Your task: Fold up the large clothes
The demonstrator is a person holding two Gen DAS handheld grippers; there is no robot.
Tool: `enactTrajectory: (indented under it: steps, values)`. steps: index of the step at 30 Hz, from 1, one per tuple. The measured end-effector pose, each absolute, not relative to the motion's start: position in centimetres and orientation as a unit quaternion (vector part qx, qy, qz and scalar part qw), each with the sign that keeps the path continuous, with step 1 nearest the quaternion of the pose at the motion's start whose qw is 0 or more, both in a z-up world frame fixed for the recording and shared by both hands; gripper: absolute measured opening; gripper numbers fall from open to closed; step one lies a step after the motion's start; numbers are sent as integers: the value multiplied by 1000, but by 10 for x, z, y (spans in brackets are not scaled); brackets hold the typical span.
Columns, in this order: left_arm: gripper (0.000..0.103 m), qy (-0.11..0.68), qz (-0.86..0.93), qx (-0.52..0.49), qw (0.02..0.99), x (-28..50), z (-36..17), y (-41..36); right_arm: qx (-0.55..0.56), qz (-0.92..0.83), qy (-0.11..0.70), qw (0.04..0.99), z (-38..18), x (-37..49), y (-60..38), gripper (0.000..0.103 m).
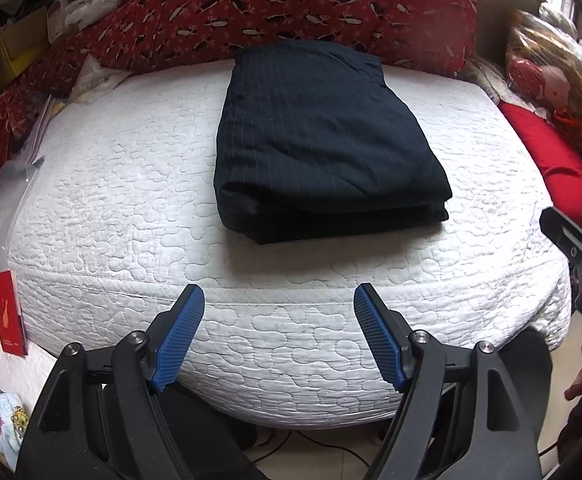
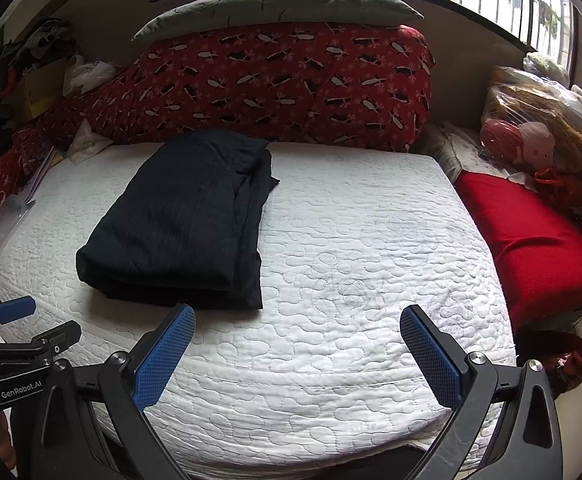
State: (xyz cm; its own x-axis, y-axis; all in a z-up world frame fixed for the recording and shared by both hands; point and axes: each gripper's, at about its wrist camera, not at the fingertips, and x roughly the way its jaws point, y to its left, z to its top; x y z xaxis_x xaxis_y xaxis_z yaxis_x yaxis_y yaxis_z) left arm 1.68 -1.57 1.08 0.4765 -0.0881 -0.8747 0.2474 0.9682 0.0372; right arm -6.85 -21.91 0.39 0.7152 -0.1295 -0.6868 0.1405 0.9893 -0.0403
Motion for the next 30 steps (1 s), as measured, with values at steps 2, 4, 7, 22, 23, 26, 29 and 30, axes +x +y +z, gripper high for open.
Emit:
enactTrajectory:
  steps: [2,4,7,22,23,26,29,30]
  values:
    - [77,504,-99,81,854,19,12,-17,11,-77,372,925,3,-68,-221,103]
    - [77,502,-101,80,855,21,15,-20,16,-82,373,924,3,-68,-224,103]
    - [77,500,-106,80,856,22,19,-26,25,-84,373,924,3,-67,-227,103]
    - [77,489,-113,85,861,25,27,-38,29,-92,364,926,8,-67,-235,103]
    - [77,488,-115,86,861,25,27,-38,30,-92,363,927,9,-68,-235,103]
    - [77,486,-118,89,861,24,29,-41,30,-94,363,927,9,-69,-236,103]
    - [77,485,-119,94,861,24,29,-44,31,-97,362,927,10,-69,-237,103]
    - [77,485,-120,96,861,24,30,-45,32,-97,362,927,11,-69,-237,103]
